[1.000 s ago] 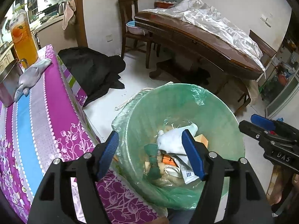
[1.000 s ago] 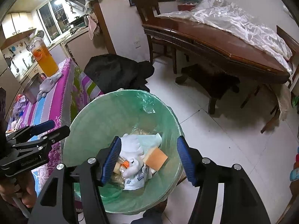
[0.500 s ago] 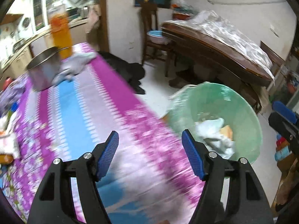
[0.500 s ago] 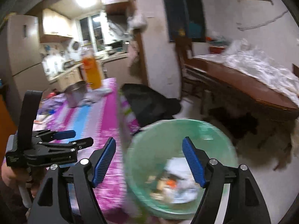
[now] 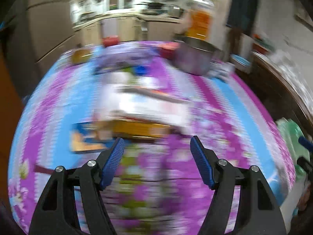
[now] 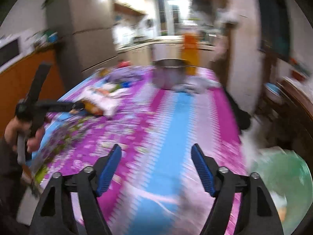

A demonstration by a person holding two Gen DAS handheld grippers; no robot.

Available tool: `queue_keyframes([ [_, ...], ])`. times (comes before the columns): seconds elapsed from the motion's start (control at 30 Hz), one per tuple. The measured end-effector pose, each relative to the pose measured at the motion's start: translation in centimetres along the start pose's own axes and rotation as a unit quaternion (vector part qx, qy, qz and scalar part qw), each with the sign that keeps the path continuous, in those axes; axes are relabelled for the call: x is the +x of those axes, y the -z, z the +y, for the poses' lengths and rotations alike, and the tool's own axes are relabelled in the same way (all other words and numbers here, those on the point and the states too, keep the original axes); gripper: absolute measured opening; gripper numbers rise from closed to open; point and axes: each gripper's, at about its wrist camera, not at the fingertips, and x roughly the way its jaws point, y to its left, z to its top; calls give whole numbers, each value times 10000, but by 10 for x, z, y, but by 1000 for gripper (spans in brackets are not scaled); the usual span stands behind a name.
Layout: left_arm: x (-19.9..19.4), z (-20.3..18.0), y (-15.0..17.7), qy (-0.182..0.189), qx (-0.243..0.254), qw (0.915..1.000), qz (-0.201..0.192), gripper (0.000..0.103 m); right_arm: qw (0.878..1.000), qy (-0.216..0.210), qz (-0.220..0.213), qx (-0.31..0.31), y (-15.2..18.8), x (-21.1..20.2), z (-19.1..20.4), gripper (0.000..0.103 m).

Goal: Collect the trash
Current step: 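Move both open tools back over the trash on the table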

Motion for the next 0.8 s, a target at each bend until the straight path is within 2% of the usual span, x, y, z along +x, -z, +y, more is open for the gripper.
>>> queue_keyframes([
  [0.03, -2, 14, -1, -76, -90, 9999, -16, 67, 9994, -226, 93, -255, -11, 16, 19, 56],
  [0.07, -2, 26, -2, -156, -178, 9997, -19, 67, 9984, -367, 155, -402, -17, 25, 32, 53],
  [0.2, 3, 71, -5, -243, -660, 9975, 47, 67, 9900, -850, 303, -1087, -48, 71, 85, 51],
  [0.27, 6, 79, -4, -169, -741, 9971, 71, 67, 9846, -1001, 452, -1358, -64, 97, 101, 52],
  [0.3, 9, 80, -4, -133, -734, 9972, 90, 67, 9791, -1047, 588, -1640, -71, 113, 109, 55],
  [0.37, 13, 81, -3, -63, -683, 9976, 119, 67, 9720, -744, 703, -2114, -82, 141, 119, 65],
  [0.4, 15, 80, -2, -14, -656, 9978, 134, 67, 9673, -658, 748, -2334, -88, 154, 123, 76],
  [0.47, 17, 80, 3, 76, -638, 9978, 162, 67, 9571, -520, 827, -2727, -96, 177, 130, 79],
  [0.57, 21, 81, 5, 252, -672, 9972, 201, 67, 9484, -579, 1060, -2932, -107, 207, 135, 84],
  [0.63, 20, 80, 7, 312, -647, 9972, 198, 67, 9459, -822, 1104, -2937, -112, 219, 136, 84],
  [0.7, 20, 81, 10, 352, -646, 9971, 214, 72, 9441, -981, 1286, -2874, -115, 233, 141, 84],
  [0.73, 20, 83, 12, 360, -662, 9969, 217, 72, 9440, -981, 1363, -2838, -113, 238, 143, 81],
  [0.77, 21, 85, 13, 369, -685, 9967, 234, 72, 9442, -981, 1625, -2693, -110, 243, 144, 75],
  [0.8, 21, 89, 14, 401, -747, 9961, 259, 72, 9455, -937, 1908, -2466, -106, 246, 144, 63],
])
